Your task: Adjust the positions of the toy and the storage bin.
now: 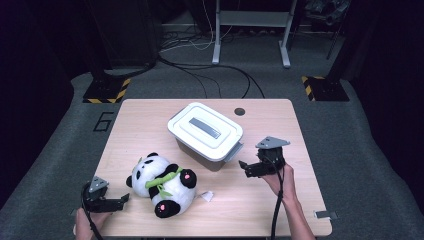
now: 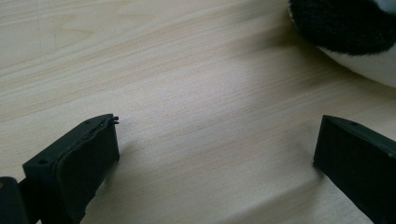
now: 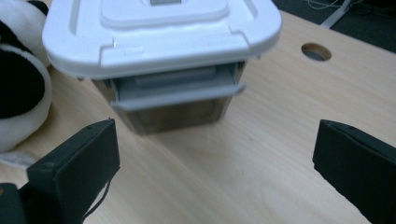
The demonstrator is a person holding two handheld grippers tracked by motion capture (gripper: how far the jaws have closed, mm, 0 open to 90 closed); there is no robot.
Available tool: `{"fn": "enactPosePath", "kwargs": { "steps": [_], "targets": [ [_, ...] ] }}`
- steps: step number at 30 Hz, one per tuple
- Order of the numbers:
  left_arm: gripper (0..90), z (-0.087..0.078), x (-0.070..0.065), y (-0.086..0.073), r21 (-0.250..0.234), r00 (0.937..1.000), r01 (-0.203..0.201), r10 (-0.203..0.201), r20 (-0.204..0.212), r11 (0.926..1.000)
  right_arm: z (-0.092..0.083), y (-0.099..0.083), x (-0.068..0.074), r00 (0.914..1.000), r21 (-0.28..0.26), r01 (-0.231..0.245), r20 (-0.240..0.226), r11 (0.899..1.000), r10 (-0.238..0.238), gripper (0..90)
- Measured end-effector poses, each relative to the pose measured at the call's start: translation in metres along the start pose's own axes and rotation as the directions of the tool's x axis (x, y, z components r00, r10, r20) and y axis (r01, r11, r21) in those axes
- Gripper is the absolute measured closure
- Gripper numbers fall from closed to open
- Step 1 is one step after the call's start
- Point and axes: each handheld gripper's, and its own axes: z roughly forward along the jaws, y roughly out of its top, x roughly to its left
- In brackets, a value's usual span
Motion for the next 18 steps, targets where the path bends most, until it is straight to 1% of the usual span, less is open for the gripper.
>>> {"fn": "enactPosePath", "kwargs": {
  "steps": [1,4,5,6,7,8,9,10,12,14,15,16,17,18],
  "targets": [
    [0.0,0.001,0.000,0.000,-0.009,1.0000,0.005,-0.005,-0.004,0.9999,0.003,0.005,0.001,1.0000,-0.004,0.006,-0.005,1.000,-0.006,0.0],
    [0.0,0.001,-0.001,0.000,-0.009,0.9999,0.010,-0.011,-0.007,0.9999,0.010,0.018,0.002,0.9993,-0.015,0.016,-0.032,1.000,-0.016,0.0],
    [0.0,0.001,-0.001,0.000,-0.008,0.9999,0.011,-0.011,-0.009,0.9999,0.017,0.027,0.003,0.9987,-0.022,0.020,-0.047,1.000,-0.021,0.0],
    [0.0,0.002,-0.001,0.001,-0.005,0.9999,0.015,-0.015,-0.009,0.9999,0.017,0.027,0.003,0.9987,-0.022,0.020,-0.047,1.000,-0.021,0.0],
    [0.0,0.001,-0.001,0.001,0.004,0.9999,0.011,-0.011,-0.009,0.9999,0.021,0.031,0.004,0.9985,-0.018,0.023,-0.048,1.000,-0.024,0.0],
    [0.0,0.002,-0.001,0.001,0.000,0.9999,0.013,-0.013,-0.010,0.9999,0.025,0.036,0.005,0.9984,-0.014,0.029,-0.048,0.999,-0.029,0.0],
    [0.0,0.002,-0.001,0.001,-0.004,0.9998,0.016,-0.016,-0.010,0.9999,0.032,0.044,0.007,0.9974,-0.013,0.044,-0.057,0.999,-0.044,2.7],
    [0.0,0.002,-0.002,0.002,-0.005,0.9998,0.016,-0.016,-0.011,0.9999,0.032,0.044,0.007,0.9974,-0.013,0.044,-0.057,0.999,-0.044,2.7],
    [0.0,0.002,-0.002,0.002,-0.003,0.9998,0.016,-0.016,-0.011,0.9999,0.039,0.053,0.010,0.9957,-0.012,0.064,-0.067,0.998,-0.064,8.2],
    [0.0,0.002,-0.002,0.002,-0.003,0.9998,0.016,-0.016,-0.011,0.9999,0.046,0.062,0.012,0.9943,-0.017,0.084,-0.064,0.996,-0.085,15.8],
    [0.0,0.002,-0.002,0.002,-0.003,0.9998,0.017,-0.017,-0.011,0.9999,0.049,0.066,0.013,0.9934,-0.012,0.085,-0.076,0.996,-0.086,18.3],
    [0.0,0.002,-0.002,0.002,-0.003,0.9998,0.017,-0.017,-0.011,0.9999,0.053,0.071,0.014,0.9923,-0.012,0.088,-0.087,0.996,-0.089,23.8],
    [0.0,0.002,-0.002,0.002,-0.005,0.9998,0.018,-0.018,-0.011,0.9998,0.060,0.079,0.016,0.9911,0.006,0.107,-0.080,0.994,-0.106,30.7],
    [0.0,0.002,-0.002,0.002,-0.005,0.9998,0.018,-0.018,-0.011,0.9998,0.060,0.079,0.016,0.9911,0.006,0.107,-0.080,0.994,-0.106,30.7]
  ]
}}
